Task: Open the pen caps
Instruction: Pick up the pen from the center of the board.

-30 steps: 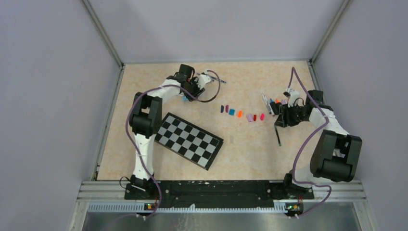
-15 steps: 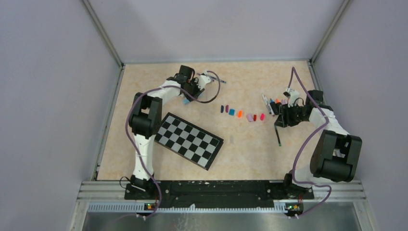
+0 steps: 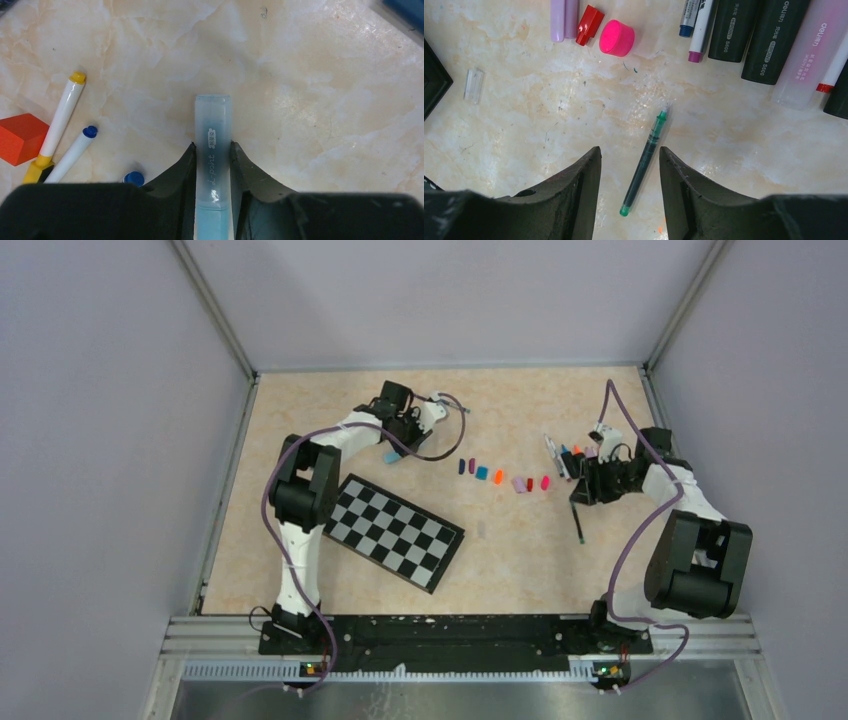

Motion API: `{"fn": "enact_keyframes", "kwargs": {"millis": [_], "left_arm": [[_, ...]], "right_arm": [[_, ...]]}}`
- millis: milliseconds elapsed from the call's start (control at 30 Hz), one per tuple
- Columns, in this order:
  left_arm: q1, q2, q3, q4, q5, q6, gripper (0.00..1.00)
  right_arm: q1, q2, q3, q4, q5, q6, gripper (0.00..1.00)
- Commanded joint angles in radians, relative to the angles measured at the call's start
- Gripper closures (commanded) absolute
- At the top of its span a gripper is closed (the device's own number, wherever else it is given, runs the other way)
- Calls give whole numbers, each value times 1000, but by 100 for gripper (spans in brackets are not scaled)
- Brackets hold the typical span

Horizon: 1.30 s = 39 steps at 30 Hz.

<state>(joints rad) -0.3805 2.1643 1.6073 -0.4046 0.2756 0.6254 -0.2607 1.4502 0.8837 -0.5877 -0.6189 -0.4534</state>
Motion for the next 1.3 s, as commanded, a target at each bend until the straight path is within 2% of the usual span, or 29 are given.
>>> {"fn": "enact_keyframes", "kwargs": {"millis": [0,100,367,600,767,867,1000,1067,1267], "left_arm": [[-5,-14,-38,-93,1,-46,83],[-12,-42,-42,-95,6,-80,91],[-24,-223,-150,-1,69,-217,98],[-29,-413,-329,174,266,-383,100],[-32,-492,-418,304,413,-533,100],[-41,-520,-467,426,526,-671,100],[-69,-522,-523,609,650,-858,100],[-93,-505,-543,714,708,-951,100],[-172,-427,-533,862,790,-1121,100]], "right_arm": [[-14,-39,9,4,-25,-18,54],[-14,-42,9,3,-29,-20,54],[-14,-87,5,-11,-109,-59,54],[-13,-173,-23,-21,-280,-147,53],[6,-216,-27,-62,-419,-268,52],[30,-251,-25,-149,-535,-467,48],[54,-280,-22,-394,-672,-996,28],[74,-272,-18,-506,-700,-1248,22],[187,-179,114,-664,-640,-1473,22]]}}
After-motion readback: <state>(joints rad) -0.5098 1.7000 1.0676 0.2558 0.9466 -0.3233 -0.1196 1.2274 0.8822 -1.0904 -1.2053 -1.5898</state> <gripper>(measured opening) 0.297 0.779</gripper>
